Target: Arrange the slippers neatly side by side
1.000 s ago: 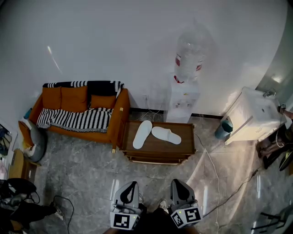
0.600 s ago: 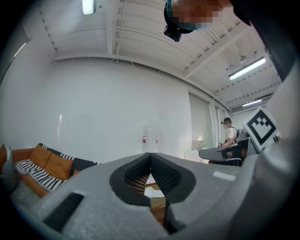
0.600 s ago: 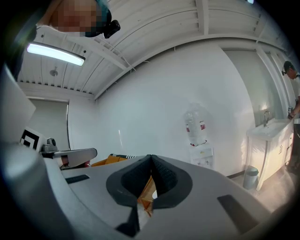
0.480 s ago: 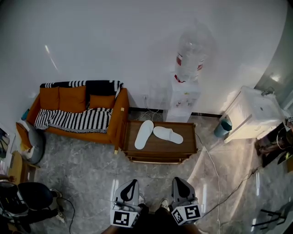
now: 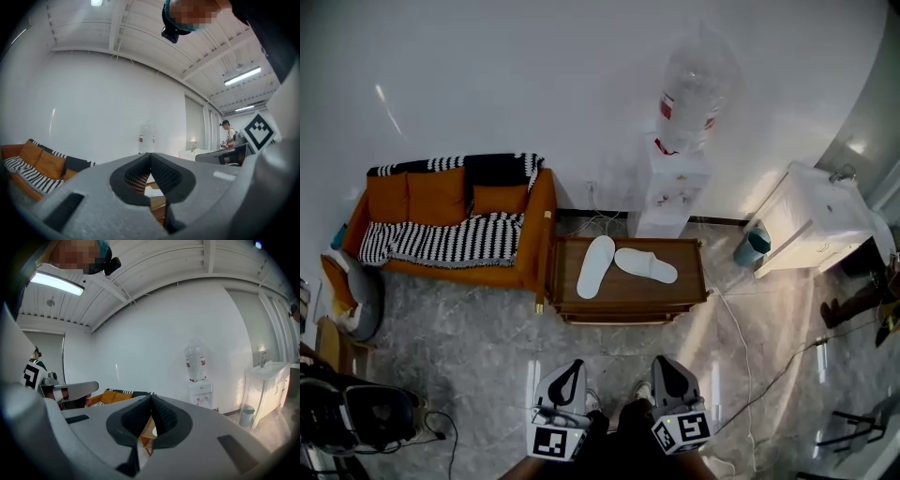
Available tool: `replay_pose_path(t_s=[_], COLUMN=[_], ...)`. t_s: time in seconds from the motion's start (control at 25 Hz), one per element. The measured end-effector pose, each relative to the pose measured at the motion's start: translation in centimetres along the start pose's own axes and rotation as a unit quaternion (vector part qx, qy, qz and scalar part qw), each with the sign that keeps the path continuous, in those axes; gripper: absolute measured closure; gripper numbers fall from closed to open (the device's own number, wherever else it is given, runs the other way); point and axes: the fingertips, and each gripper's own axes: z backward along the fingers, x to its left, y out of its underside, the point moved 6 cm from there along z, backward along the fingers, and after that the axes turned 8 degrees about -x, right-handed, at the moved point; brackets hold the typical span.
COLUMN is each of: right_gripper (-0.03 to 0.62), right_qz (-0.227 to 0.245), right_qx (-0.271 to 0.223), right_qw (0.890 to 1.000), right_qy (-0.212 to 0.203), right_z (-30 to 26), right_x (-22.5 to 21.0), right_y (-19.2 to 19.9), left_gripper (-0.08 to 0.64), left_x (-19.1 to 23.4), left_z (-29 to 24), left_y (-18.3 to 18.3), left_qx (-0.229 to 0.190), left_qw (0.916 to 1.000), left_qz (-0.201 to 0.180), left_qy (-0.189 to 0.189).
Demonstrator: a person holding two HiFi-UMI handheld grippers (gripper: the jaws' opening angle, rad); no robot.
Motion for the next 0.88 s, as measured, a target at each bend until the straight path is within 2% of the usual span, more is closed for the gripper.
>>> replay_pose_path(t_s=[0.44, 0.64, 0.88], right_gripper=[0.583, 0.583, 0.583], right_qz=[0.012, 0.015, 0.002], right_qx=[0.017, 0.037, 0.064], right_qw=[1.0, 0.999, 0.996], right_qy=[-0.017, -0.037, -0.059], right_z=[-5.0, -8.8, -14.0], right_x=[-4.1, -8.2, -14.0], right_y=[1.2, 1.6, 1.9], left_gripper=[0.548, 0.548, 0.548], left_x=[0.4, -0.3, -1.0], left_z=[-5.4, -10.4, -17.9], left_y=[1.8, 2.6, 4.1], left_qx=[0.009, 0.014, 0.028], left_qw=[0.9999, 0.9998, 0.999], left_qz=[0.004, 0.003, 0.02], left_qy=[-0.008, -0.012, -0.028])
